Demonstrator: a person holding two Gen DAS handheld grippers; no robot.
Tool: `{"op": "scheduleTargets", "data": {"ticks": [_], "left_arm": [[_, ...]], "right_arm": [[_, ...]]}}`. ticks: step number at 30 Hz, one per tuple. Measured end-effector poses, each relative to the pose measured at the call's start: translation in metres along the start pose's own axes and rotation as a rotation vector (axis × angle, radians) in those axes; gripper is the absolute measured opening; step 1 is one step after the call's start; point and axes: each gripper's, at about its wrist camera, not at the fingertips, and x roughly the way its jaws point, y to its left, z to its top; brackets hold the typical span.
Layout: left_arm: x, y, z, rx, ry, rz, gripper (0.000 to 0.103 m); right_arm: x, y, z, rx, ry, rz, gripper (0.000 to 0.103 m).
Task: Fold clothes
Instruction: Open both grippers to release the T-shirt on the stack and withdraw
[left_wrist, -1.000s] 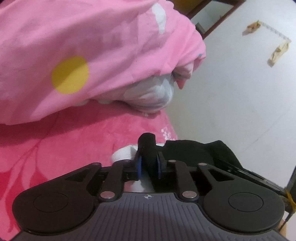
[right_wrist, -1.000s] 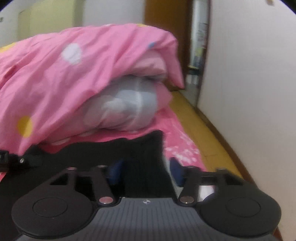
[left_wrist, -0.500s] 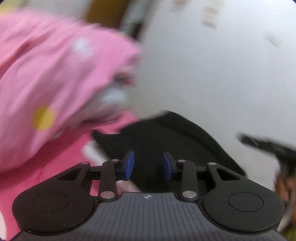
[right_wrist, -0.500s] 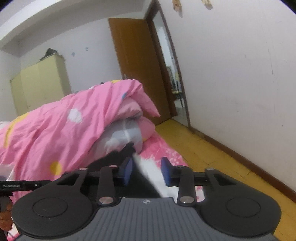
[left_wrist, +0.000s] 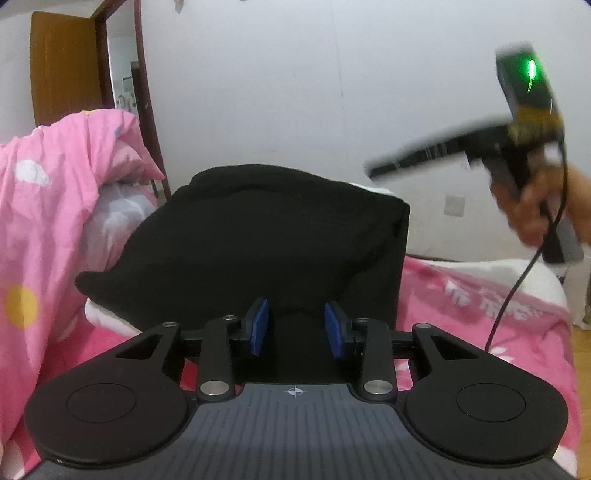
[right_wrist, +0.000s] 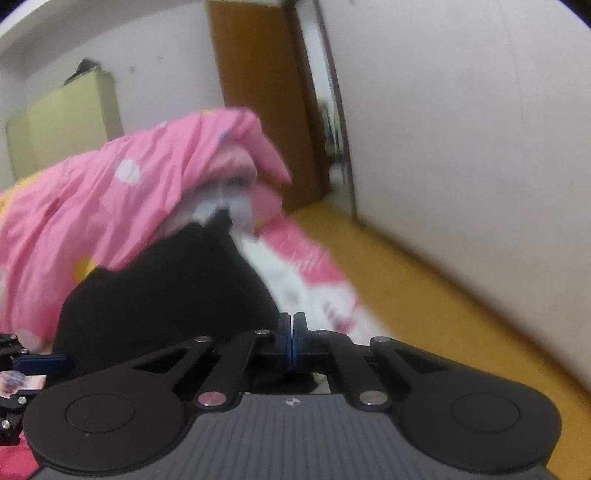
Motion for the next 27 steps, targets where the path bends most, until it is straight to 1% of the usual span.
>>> {"op": "scheduleTargets", "data": {"ticks": [1, 3, 4, 6, 7, 8, 11, 15, 17, 18, 19, 20, 21, 22, 25, 27], "left_arm": [[0.004, -0.001, -0.001, 0.000, -0.001, 0.000, 0.033], [0.007, -0.001, -0.003, -0.001, 0.001, 0.004, 0.033], [0.006, -0.003, -0.004, 0.005, 0.003, 0.003, 0.033], [0.006, -0.002, -0.005, 0.012, -0.002, -0.004, 0.033], [0.007, -0.001, -0.004, 0.013, -0.007, -0.009, 0.033], [0.007, 0.001, -0.004, 0.011, -0.015, -0.015, 0.033], [0.009, 0.004, -0.002, -0.018, -0.002, -0.037, 0.033], [0.009, 0.007, -0.007, -0.020, -0.019, -0.050, 0.033], [0.009, 0.009, -0.008, -0.032, -0.026, -0.059, 0.034], [0.009, 0.011, -0.008, -0.043, -0.030, -0.065, 0.034], [0.009, 0.013, -0.008, -0.055, -0.034, -0.071, 0.034], [0.009, 0.015, -0.008, -0.066, -0.037, -0.078, 0.034], [0.008, 0.016, -0.008, -0.086, -0.037, -0.085, 0.034], [0.006, 0.018, -0.007, -0.108, -0.035, -0.093, 0.034], [-0.001, 0.026, -0.003, -0.172, -0.042, -0.122, 0.034], [-0.014, 0.030, 0.003, -0.224, -0.049, -0.118, 0.034]], "right_arm": [[0.001, 0.011, 0.009, -0.011, -0.012, 0.044, 0.000], [0.021, 0.035, 0.024, -0.067, 0.001, 0.107, 0.000], [0.039, 0.045, 0.031, -0.084, 0.035, 0.157, 0.000], [0.082, 0.057, 0.039, -0.092, 0.133, 0.193, 0.000], [0.105, 0.056, 0.041, -0.108, 0.172, 0.128, 0.000], [0.121, 0.045, 0.045, -0.077, 0.201, 0.065, 0.000], [0.130, 0.019, 0.069, 0.101, 0.163, -0.060, 0.000], [0.150, 0.035, 0.087, 0.138, 0.231, 0.142, 0.000], [0.160, 0.044, 0.096, 0.153, 0.266, 0.248, 0.003], [0.174, 0.046, 0.095, 0.161, 0.298, 0.236, 0.005], [0.189, 0.040, 0.092, 0.195, 0.333, 0.154, 0.006], [0.196, 0.027, 0.087, 0.258, 0.358, 0.074, 0.005], [0.189, 0.013, 0.086, 0.309, 0.333, -0.017, 0.004], [0.181, -0.002, 0.085, 0.358, 0.302, -0.110, 0.009], [0.124, -0.028, 0.088, 0.324, 0.198, -0.264, 0.011], [0.074, -0.040, 0.085, 0.310, 0.167, -0.281, 0.018]]}}
